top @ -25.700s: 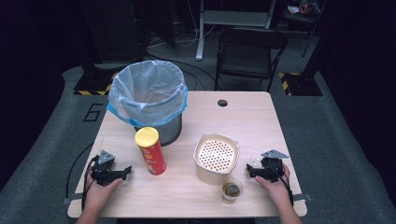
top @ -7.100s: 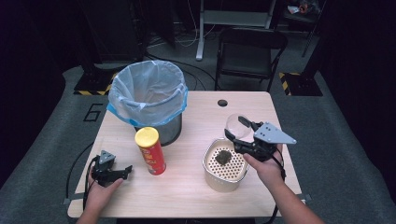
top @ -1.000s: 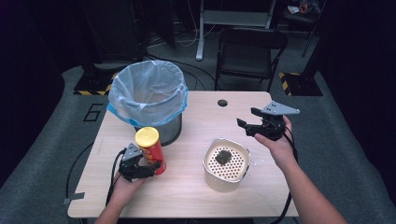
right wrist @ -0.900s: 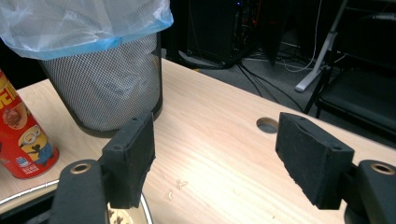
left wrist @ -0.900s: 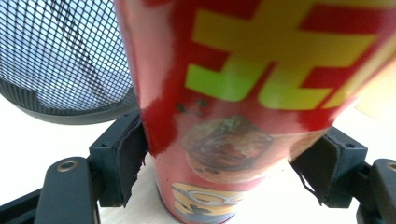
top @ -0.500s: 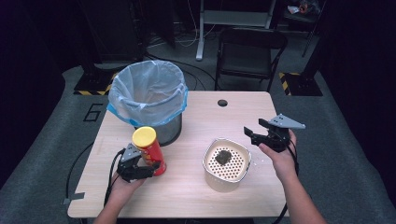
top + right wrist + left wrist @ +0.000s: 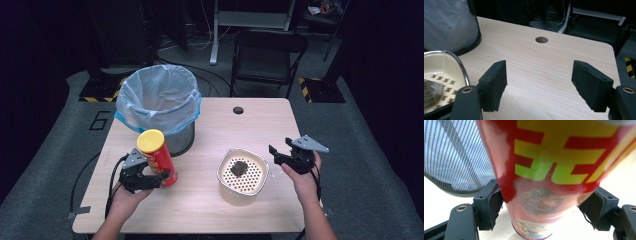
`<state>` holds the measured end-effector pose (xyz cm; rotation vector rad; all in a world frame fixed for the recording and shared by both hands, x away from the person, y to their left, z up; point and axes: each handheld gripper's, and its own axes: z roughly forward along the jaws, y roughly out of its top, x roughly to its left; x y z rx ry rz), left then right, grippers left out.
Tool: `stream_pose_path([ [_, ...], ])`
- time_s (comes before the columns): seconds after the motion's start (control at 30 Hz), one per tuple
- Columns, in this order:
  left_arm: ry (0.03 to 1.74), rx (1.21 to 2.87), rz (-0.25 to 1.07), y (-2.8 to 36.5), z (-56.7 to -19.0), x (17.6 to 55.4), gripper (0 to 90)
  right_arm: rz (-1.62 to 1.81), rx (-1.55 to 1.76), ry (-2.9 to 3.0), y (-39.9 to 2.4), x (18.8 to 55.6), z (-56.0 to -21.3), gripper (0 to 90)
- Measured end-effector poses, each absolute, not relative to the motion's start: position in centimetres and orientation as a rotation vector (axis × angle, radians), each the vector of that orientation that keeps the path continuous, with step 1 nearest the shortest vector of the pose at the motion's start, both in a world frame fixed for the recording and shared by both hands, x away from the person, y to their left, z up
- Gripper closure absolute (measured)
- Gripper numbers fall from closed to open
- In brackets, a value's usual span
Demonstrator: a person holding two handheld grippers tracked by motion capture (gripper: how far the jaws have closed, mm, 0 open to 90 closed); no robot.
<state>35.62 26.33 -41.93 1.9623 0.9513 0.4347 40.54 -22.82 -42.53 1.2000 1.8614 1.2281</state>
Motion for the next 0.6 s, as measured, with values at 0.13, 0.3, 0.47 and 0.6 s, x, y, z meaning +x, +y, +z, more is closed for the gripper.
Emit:
stream_pose_path([
  [0.13, 0.939, 1.994, 0.428, 26.2, -39.7, 35.2, 24.3, 1.224, 1.263, 1.826, -23.9, 40.4, -43.6, 28.1],
  [0.3, 0.922, 2.002, 0.419, 26.3, -36.4, 34.8, 24.3, 1.192, 1.291, 1.820, -24.6, 40.2, -44.5, 28.1],
  [0.47, 0.880, 1.992, 0.440, 26.0, -31.0, 34.4, 24.3, 1.183, 1.335, 1.824, -25.3, 40.0, -45.6, 28.1],
  [0.6, 0.850, 1.974, 0.478, 25.9, -26.9, 34.8, 24.3, 1.188, 1.349, 1.825, -25.4, 40.0, -46.0, 28.1],
])
